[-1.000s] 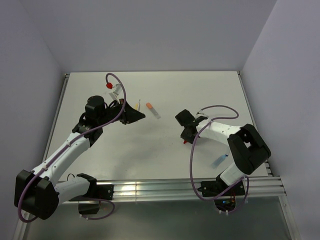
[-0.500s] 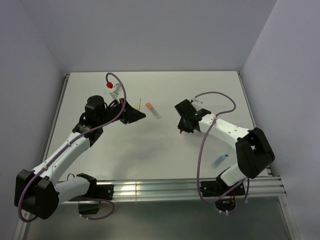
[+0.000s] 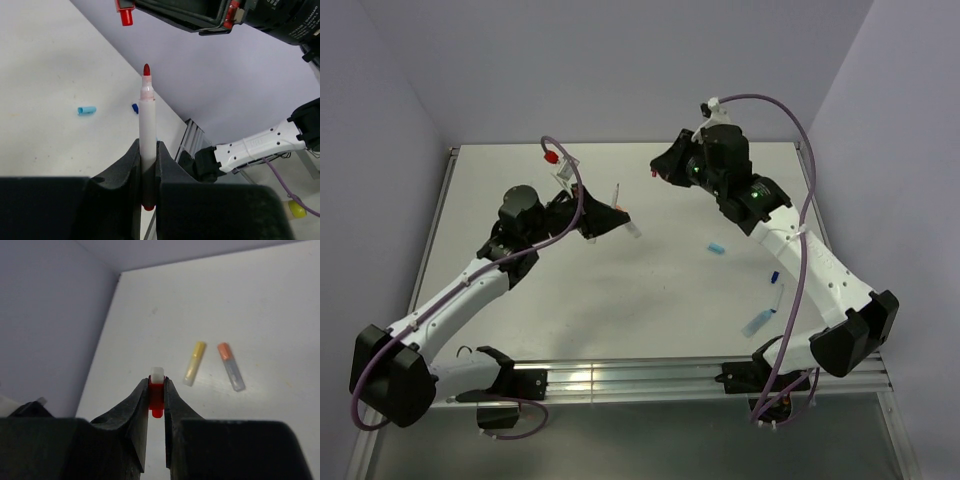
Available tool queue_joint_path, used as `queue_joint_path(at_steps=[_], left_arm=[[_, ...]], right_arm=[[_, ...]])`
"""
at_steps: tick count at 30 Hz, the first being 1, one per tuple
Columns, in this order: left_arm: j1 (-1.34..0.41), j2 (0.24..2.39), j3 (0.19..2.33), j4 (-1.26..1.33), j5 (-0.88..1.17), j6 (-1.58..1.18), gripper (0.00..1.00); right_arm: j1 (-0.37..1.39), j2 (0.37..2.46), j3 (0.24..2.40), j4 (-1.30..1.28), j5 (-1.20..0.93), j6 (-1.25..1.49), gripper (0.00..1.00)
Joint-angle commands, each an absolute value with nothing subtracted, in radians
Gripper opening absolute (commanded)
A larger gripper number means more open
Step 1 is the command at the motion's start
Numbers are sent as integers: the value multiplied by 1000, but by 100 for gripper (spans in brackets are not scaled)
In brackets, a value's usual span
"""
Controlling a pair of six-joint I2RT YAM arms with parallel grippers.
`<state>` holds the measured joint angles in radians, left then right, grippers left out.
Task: Insert the pens into the pen caps
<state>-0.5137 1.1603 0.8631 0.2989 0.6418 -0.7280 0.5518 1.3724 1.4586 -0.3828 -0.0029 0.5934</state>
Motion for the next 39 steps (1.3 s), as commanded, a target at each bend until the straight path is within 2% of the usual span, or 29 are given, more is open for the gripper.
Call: queue_joint_path(at_steps=[1, 5, 12, 39], left_arm=[[-522, 1199, 896, 481, 612, -793, 0], [-531, 1235, 868, 600, 586, -825, 0], [-541, 1273, 888, 641, 594, -865, 0], [-555, 1266, 859, 624, 624, -825, 0]], right_arm=[[497, 1348, 1464, -235, -239, 609, 0], [466, 1322, 1387, -24, -331, 669, 0], [469, 1336, 1327, 130, -422, 742, 0], [541, 1330, 1295, 129, -347, 706, 0]])
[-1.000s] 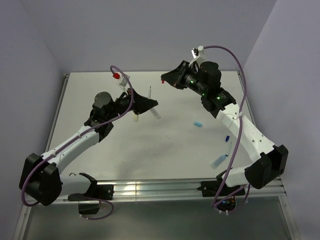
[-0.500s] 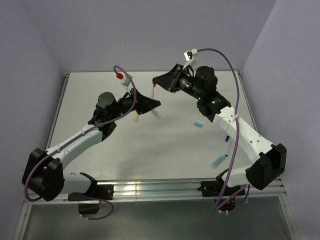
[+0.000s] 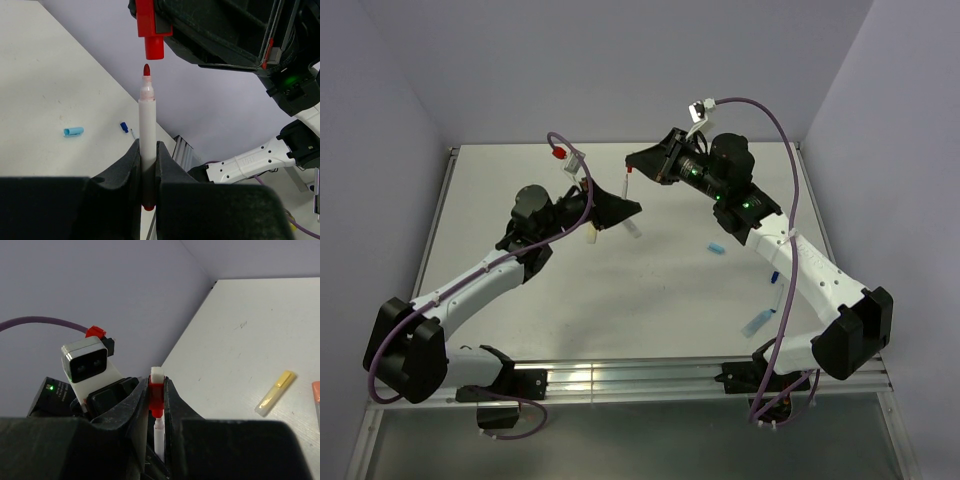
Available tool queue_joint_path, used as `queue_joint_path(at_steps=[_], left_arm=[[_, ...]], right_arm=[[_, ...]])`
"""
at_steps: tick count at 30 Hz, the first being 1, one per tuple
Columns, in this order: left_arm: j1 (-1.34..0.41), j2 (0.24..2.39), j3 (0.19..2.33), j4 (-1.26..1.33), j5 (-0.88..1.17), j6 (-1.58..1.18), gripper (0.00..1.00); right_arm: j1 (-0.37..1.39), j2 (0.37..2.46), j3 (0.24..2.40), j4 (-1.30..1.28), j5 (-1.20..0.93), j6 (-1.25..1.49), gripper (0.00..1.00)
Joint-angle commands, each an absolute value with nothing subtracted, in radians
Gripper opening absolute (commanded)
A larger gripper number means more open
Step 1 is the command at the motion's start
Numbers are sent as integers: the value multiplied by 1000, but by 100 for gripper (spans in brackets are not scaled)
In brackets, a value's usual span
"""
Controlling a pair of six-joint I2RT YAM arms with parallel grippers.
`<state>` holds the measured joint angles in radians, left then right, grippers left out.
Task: Insert the pens into the pen caps
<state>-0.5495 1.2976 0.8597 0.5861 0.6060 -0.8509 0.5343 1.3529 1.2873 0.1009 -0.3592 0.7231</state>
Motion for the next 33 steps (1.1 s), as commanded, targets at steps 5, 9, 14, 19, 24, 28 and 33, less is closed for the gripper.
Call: queue_joint_path(at_steps=[5, 9, 14, 19, 24, 28, 33], left_arm=[[-555, 1270, 861, 621, 629, -825, 0], [-555, 1272, 862, 626, 630, -825, 0], [-555, 1272, 862, 621, 629, -822, 0], [-557, 1273, 862, 618, 629, -819, 0], [-557, 1270, 861, 618, 623, -816, 0], [-557, 1267, 856, 626, 617, -816, 0], [-557, 1261, 851, 630, 600, -811, 0]], right_arm=[[543, 1330, 1298, 127, -347, 706, 0], [546, 1338, 1301, 123, -345, 704, 0], [551, 1344, 1305, 118, -342, 704, 0], [557, 1350, 1307, 115, -339, 700, 0], [561, 1355, 1312, 109, -341, 698, 0], [568, 1354, 1307, 110, -341, 696, 0], [574, 1348, 1299, 115, -337, 701, 0]])
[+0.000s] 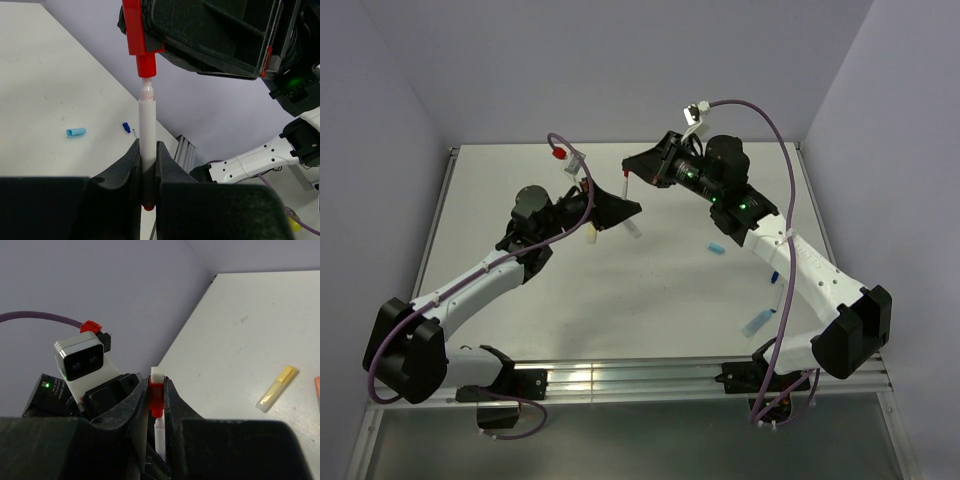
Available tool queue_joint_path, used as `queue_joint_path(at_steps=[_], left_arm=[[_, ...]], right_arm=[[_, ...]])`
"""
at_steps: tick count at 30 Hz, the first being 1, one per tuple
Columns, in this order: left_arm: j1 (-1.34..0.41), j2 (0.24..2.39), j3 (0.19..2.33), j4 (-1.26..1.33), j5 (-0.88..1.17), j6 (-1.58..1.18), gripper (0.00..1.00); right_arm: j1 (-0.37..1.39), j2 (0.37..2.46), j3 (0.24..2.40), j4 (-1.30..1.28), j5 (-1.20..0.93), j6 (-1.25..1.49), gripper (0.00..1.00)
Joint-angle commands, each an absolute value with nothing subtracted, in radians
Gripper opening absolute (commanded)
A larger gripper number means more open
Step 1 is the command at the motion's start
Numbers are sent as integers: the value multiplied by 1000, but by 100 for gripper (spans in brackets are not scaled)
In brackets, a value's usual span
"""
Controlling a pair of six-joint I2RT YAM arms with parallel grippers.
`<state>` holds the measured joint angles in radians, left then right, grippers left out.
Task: Insert the pens into the pen caps
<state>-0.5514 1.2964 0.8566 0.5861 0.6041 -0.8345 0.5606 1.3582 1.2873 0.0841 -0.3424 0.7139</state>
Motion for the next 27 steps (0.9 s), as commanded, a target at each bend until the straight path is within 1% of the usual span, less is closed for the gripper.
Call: queue_joint_path(at_steps=[1, 10, 27], left_arm=[[-557, 1261, 847, 634, 597, -813, 0], [-555, 1249, 857, 663, 555, -827, 0], [-555, 1233, 928, 506, 431, -738, 0]], right_arm=[[574, 1348, 1298, 118, -336, 703, 0], [603, 1332, 1281, 107, -298, 683, 0], [640, 1348, 1327, 29, -244, 638, 0]])
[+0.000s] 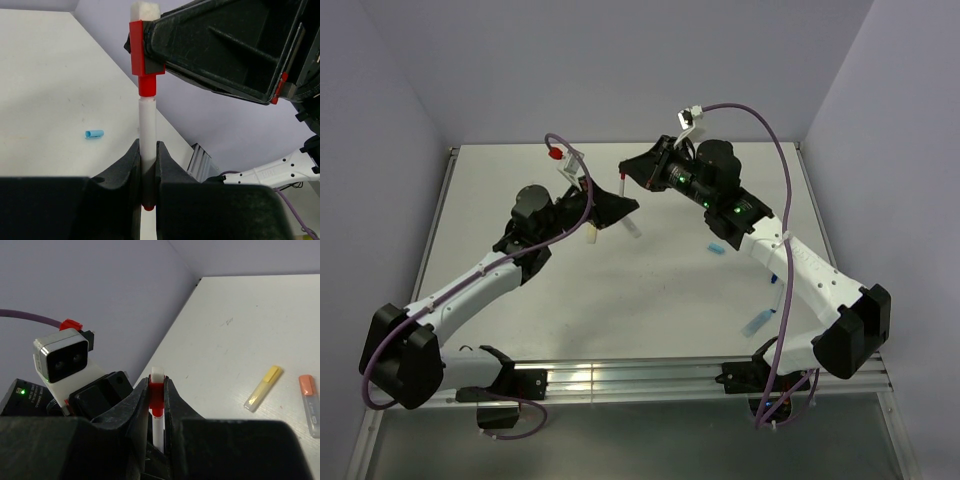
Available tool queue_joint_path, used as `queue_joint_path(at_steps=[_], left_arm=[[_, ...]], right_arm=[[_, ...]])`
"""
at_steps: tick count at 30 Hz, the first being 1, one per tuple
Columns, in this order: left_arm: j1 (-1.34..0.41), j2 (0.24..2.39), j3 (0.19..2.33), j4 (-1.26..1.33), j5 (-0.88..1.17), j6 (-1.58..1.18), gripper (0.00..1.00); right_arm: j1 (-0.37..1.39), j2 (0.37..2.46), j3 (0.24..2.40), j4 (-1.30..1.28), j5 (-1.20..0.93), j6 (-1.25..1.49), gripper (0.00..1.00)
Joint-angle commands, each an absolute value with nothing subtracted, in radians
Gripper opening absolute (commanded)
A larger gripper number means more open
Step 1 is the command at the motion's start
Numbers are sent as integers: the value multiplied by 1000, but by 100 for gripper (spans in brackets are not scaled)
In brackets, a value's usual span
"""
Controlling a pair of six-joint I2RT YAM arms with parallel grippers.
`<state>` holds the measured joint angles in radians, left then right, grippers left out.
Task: Insert the pens into the pen caps
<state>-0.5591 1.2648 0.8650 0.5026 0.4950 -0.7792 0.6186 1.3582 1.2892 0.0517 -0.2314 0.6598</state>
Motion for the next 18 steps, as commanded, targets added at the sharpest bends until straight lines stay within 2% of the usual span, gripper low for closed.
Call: queue_joint_path(at_steps=[1, 18], left_arm=[[-555, 1235, 933, 502, 425, -735, 0], [-575, 1289, 1126, 295, 160, -597, 0]], right_arm=[[641, 1348, 1328, 22, -242, 638, 0], [744, 1440, 1540, -264, -31, 538, 0]])
